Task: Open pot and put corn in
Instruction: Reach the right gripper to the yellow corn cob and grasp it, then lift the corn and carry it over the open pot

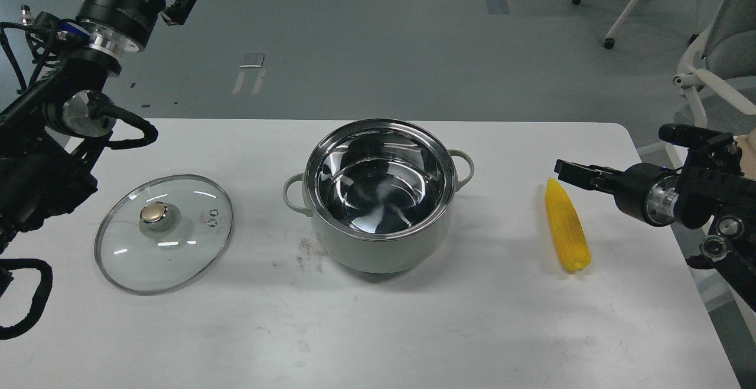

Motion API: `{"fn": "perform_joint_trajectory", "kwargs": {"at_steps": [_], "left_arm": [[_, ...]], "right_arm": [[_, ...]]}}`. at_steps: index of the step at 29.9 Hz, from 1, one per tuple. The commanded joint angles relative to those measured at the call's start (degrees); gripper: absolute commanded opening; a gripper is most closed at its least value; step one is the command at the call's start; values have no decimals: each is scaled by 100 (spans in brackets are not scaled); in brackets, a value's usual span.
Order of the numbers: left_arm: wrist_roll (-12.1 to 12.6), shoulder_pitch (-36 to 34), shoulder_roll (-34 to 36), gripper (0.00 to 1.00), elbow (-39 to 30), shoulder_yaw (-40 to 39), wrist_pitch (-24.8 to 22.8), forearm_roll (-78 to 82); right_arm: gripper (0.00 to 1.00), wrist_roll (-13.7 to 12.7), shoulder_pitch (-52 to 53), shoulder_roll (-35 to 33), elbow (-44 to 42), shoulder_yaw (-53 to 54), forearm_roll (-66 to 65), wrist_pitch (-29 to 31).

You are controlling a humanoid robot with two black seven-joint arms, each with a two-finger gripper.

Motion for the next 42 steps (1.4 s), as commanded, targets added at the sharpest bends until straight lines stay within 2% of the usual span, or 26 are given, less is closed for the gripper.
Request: {"fn": "perform_joint_trajectory", "kwargs": {"at_steps": [1,7,10,12,14,17,18,22,25,29,33,36,39,42], "left_arm": [[-1,56,-3,98,-1,3,3,12],[-1,39,5,98,-80,-14,3,12],[-1,21,14,98,-80,-23,3,12],[-1,12,14,98,-80,-23,3,12],[-1,12,6,98,-80,-14,3,12],[-1,30,5,98,-80,-14,3,12],[-1,38,5,98,-80,-14,3,12],[-1,38,5,98,-80,-14,3,12],[-1,3,5,98,-80,-14,3,12],[-1,-14,23,98,-98,-14,3,12],[-1,-14,85,98,-239,-14,3,12],[-1,-6,93,98,-300,-6,3,12],[-1,-6,102,98,-300,-6,3,12],[-1,3,137,98,-300,-6,3,12]], "right_arm": [[100,-1,-23,46,-119,-230,-351,1],[95,-71,-76,187,-313,-441,-545,1],[89,-107,-155,239,-436,-450,-545,1],[71,-150,-225,284,-462,-450,-667,1],[60,-159,-261,292,-454,-450,-773,1],[26,-177,-296,301,-462,-450,-914,1],[20,-186,-305,319,-480,-450,-914,1],[17,-230,-349,328,-497,-441,-897,1],[2,-230,-349,336,-480,-415,-879,1],[0,-230,-287,319,-366,-284,-809,1],[0,-195,-278,336,-102,358,-783,1],[0,-168,-287,459,468,955,-555,1],[0,-168,-182,705,944,1062,-308,1],[0,-212,73,1275,1356,956,-246,1]]}}
